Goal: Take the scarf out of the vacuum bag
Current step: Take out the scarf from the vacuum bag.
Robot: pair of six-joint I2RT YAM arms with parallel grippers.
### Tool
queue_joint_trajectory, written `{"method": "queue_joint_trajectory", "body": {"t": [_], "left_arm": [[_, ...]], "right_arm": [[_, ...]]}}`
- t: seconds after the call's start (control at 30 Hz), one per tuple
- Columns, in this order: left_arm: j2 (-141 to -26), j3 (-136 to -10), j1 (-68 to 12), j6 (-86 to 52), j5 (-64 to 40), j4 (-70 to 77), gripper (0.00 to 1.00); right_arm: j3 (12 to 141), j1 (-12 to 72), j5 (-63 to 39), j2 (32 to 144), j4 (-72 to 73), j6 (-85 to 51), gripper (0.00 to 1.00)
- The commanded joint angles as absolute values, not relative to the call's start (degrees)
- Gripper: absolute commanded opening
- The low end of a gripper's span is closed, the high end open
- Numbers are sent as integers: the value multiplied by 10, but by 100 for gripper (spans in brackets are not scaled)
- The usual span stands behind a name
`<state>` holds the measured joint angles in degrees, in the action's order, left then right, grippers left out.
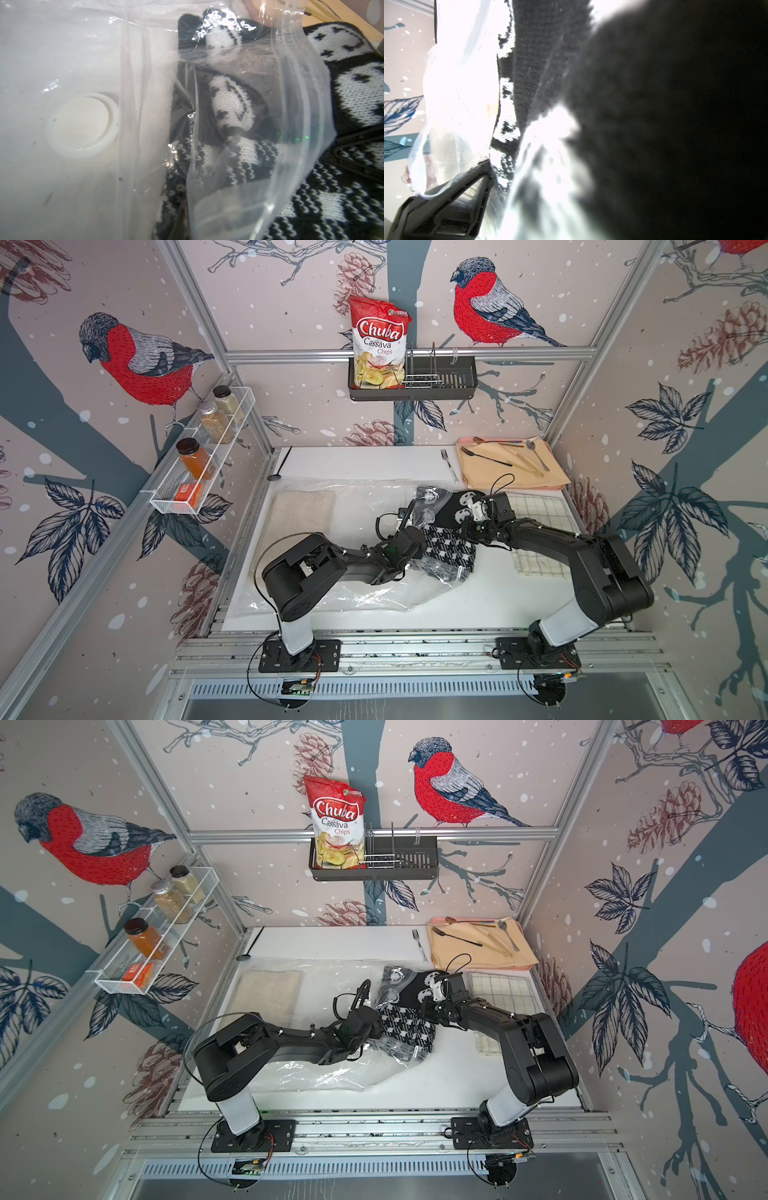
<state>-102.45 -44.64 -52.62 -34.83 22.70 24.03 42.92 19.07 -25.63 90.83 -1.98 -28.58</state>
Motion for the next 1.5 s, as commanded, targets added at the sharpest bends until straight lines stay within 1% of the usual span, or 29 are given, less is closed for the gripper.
{"method": "queue_joint_trajectory", "body": {"t": [0.0, 0.1, 0.3, 0.4, 0.57, 0.73, 0.9, 1.07, 1.47], "left_arm": [[-1021, -443, -523, -344, 243, 226, 0], [-1022, -444, -520, -337, 225, 226, 0], [-1029, -447, -519, -318, 168, 229, 0], [-1023, -442, -518, -314, 146, 229, 0], [-1011, -435, -520, -287, 70, 229, 0], [-984, -424, -523, -286, 41, 208, 0], [-964, -414, -537, -287, 56, 188, 0], [-965, -413, -536, -290, 59, 185, 0], [-962, -418, -537, -299, 86, 184, 0]], "right_arm": [[439, 187, -228, 909, -25, -267, 0], [446, 186, -223, 917, -21, -263, 0], [465, 200, -250, 948, -12, -250, 0], [465, 211, -251, 947, -14, -247, 0], [452, 228, -244, 934, -17, -246, 0], [428, 243, -244, 920, -20, -251, 0], [431, 245, -240, 920, -21, -251, 0], [462, 231, -229, 932, -31, -243, 0], [507, 205, -169, 927, -142, -212, 0]]}}
